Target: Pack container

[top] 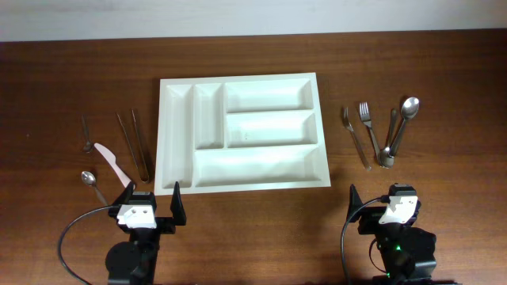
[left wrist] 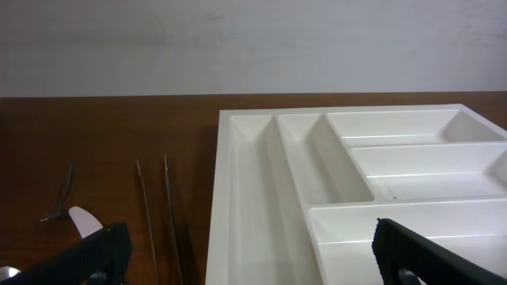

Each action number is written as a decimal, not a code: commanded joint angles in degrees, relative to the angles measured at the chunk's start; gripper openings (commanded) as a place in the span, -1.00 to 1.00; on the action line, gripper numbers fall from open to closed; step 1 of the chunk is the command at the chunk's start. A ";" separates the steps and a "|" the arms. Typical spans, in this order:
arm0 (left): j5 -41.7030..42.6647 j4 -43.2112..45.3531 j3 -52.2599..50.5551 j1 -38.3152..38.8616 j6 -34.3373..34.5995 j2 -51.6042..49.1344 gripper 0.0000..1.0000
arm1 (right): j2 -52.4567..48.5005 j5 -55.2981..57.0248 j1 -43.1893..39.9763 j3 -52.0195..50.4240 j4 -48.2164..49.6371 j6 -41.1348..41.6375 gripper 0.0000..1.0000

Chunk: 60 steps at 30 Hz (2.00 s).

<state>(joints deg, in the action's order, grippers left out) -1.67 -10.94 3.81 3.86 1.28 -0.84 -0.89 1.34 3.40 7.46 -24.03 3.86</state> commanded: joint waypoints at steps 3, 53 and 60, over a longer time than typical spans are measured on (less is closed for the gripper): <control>0.46 0.15 -0.61 0.11 -0.90 0.55 0.99 | 0.70 -0.72 -0.44 -0.48 0.04 -0.46 0.98; 0.44 0.15 -0.61 0.11 -0.90 0.55 0.99 | -21.20 -0.35 -0.48 35.17 -16.63 8.24 0.98; 0.46 0.15 -0.61 0.11 -0.90 0.55 0.99 | -45.18 4.94 -0.48 65.44 -37.75 6.97 0.98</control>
<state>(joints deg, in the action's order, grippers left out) -1.67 -10.98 3.68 3.86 1.28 -0.84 -39.70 2.98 3.40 64.12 -58.39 11.73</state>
